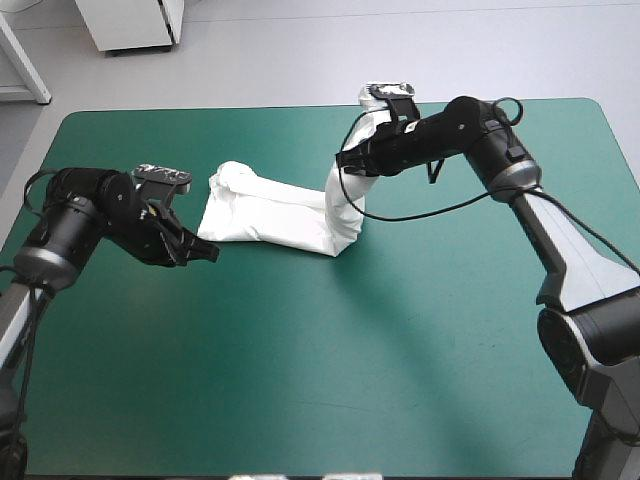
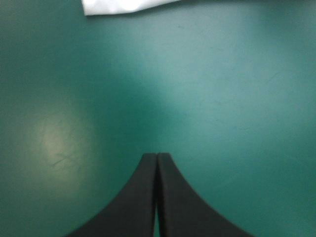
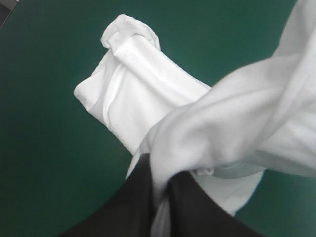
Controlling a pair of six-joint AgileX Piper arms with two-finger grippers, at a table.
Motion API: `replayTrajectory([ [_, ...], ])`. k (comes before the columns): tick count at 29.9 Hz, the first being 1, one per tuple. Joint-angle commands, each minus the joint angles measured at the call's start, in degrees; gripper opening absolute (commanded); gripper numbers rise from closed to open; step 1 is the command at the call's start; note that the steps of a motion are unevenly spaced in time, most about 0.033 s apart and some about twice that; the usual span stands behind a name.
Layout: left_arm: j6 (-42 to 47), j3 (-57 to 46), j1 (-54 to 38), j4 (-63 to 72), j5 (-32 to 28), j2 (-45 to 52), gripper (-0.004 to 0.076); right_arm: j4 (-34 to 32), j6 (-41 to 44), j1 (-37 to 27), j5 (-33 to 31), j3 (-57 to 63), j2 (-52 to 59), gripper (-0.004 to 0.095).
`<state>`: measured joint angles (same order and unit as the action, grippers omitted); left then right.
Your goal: Fold the cloth
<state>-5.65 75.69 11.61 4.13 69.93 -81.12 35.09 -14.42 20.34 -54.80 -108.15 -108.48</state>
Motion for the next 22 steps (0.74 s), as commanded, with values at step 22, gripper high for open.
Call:
replayTrajectory([
  [22,5.05,-10.86,-0.16,0.68,3.0,18.74,-0.0009,2.36,3.92,13.26,-5.74,-40.4,-27.74,0.0274],
])
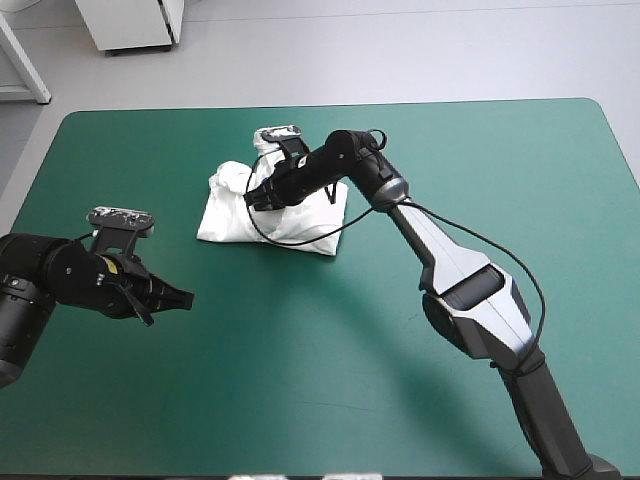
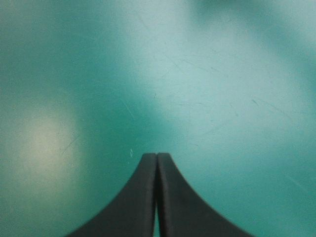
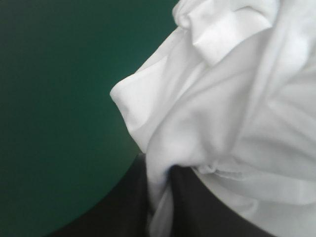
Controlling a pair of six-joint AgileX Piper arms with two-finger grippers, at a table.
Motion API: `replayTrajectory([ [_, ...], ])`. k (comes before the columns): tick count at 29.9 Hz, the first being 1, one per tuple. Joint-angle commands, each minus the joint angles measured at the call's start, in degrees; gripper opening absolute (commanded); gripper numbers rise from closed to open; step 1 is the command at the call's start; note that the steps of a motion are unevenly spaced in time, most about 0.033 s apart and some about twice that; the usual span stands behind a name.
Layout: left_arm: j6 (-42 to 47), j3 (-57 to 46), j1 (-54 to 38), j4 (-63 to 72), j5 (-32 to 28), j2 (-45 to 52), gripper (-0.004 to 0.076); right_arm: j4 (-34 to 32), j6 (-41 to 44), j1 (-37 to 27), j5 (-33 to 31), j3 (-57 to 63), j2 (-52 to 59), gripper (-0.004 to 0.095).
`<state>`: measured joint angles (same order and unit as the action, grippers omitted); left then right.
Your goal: Fold the cloth
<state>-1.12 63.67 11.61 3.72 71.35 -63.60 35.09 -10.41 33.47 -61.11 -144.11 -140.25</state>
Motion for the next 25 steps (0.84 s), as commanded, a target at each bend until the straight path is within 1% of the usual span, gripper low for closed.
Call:
replayTrajectory([
  [1,0.53,1.16,-0.16,1.09,1.33,1.21,-0.0009,2.36,-0.1,0.13,0.14,-5.14,4.03,0.0359],
  [3,0.53,1.16,-0.16,1.09,0.75,1.21,-0.0009,2.23,0.45,0.02,-1.25,-6.17,4.14,0.0451],
  [5,0.53,1.16,-0.16,1.09,0.24,1.21,-0.0009,1.27,1.95,-0.1,-2.98,-7.63,4.22,0.0488],
  [12,1.12,1.16,-0.16,1.09,0.16,1.21,-0.0009,-6.38,6.99,-0.1,-10.48,-15.45,4.22,0.0487],
  [18,1.12,1.16,-0.16,1.73,0.02,1.21,-0.0009,-8.49,10.41,-1.02,-10.48,-17.12,4.99,0.0487],
  [21,1.12,1.16,-0.16,2.11,0.02,1.21,-0.0009,-8.07,12.5,-2.76,-10.6,-16.3,5.6,0.0487],
  [25,1.12,1.16,-0.16,2.57,0.02,1.21,-0.0009,-8.36,13.26,-5.72,-10.72,-13.21,7.74,0.0487],
])
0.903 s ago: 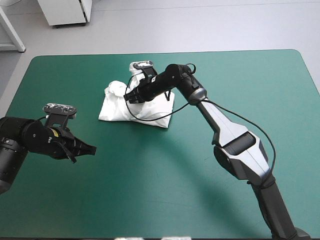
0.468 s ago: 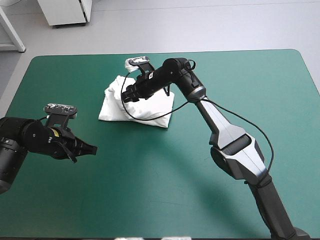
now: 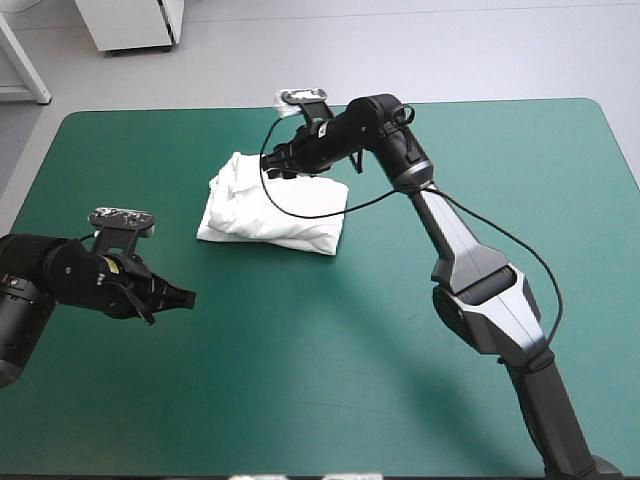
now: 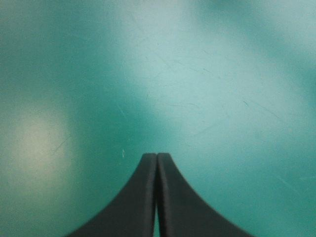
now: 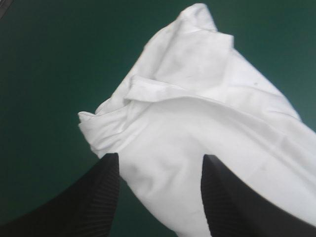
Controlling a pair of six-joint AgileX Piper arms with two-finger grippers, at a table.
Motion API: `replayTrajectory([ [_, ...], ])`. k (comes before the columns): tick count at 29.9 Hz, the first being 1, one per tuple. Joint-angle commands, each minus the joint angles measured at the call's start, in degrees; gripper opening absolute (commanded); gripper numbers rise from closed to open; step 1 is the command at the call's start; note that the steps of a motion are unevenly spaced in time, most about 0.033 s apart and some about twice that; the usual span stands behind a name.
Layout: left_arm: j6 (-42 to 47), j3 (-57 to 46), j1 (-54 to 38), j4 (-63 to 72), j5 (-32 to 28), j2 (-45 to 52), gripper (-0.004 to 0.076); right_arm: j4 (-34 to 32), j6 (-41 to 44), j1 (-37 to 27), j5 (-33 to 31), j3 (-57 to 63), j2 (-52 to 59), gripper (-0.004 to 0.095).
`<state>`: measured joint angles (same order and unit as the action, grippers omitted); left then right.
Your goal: Fold the cloth
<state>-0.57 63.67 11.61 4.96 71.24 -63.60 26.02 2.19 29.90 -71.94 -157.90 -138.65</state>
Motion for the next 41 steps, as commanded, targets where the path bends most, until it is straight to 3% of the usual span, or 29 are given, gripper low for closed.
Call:
replayTrajectory([
  [1,0.57,1.16,-0.16,1.33,0.13,1.21,-0.0009,0.71,0.67,-2.85,0.11,2.41,7.06,0.0486],
  [10,-0.33,1.16,-0.16,1.33,-2.07,1.21,-0.0009,-2.48,-0.73,-6.19,0.29,28.53,17.74,0.0487],
  [13,-0.56,1.16,-0.16,1.33,-3.1,1.21,-0.0009,-0.59,-2.53,-6.19,0.34,33.4,18.02,0.0487],
  [22,-0.7,1.16,-0.16,1.33,-4.18,1.21,-0.0009,1.41,-3.71,-6.09,4.41,35.05,14.18,0.0492],
  [34,-0.7,1.16,-0.16,1.33,-5.64,1.21,-0.0009,9.3,-6.01,-6.09,4.76,34.94,8.27,0.049],
  [37,-0.7,1.16,-0.16,1.33,-5.8,1.21,-0.0009,9.17,-5.63,-5.72,4.25,34.94,7.88,0.0399],
  [41,-0.7,1.16,-0.16,1.36,-5.9,1.21,-0.0009,8.16,-6.6,-5.49,2.87,34.93,7.88,0.0038],
])
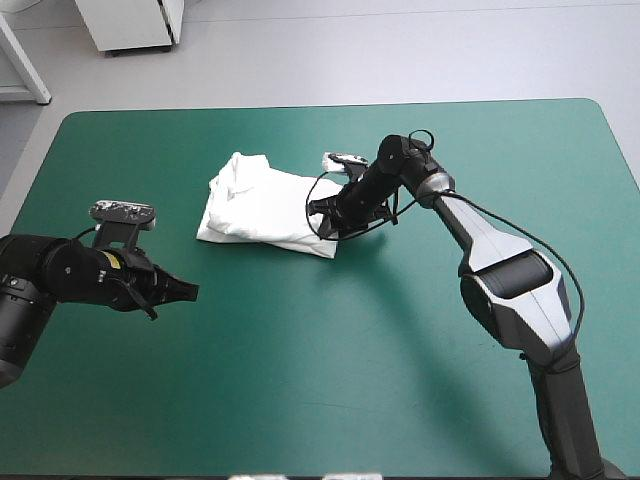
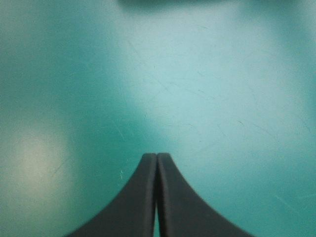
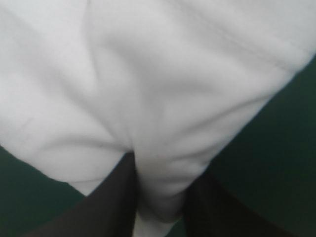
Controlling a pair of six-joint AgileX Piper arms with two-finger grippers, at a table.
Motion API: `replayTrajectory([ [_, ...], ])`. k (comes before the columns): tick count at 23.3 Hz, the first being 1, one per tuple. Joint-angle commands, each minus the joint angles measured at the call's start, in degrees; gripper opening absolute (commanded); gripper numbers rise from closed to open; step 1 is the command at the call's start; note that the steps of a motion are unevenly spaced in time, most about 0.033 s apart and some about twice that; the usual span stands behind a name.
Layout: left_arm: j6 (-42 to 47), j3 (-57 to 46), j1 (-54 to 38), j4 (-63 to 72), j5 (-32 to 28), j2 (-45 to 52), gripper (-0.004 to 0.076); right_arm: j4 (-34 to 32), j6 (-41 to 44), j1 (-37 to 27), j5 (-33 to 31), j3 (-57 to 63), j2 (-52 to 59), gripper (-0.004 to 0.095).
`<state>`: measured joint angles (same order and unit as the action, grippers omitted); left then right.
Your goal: Fold the cloth
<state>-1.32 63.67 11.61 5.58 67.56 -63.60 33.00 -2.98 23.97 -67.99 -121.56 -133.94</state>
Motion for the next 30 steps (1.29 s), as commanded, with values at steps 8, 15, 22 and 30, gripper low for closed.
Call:
replayTrajectory([
  [8,0.05,1.16,-0.16,1.19,-2.22,1.21,-0.0009,-16.56,-0.88,0.34,-3.6,-1.24,7.87,-0.0017],
  [15,0.05,1.16,-0.16,1.55,-1.52,1.21,-0.0009,-29.79,0.38,-9.52,-3.6,18.61,20.95,-0.0017],
  [22,0.26,1.16,-0.16,1.55,-1.52,1.21,-0.0009,-36.12,-0.02,-30.1,-2.68,33.06,31.24,-0.0017],
  [30,0.02,1.16,-0.16,1.55,-1.52,1.21,-0.0009,-37.63,1.05,-44.31,-1.06,33.23,32.92,-0.0016],
])
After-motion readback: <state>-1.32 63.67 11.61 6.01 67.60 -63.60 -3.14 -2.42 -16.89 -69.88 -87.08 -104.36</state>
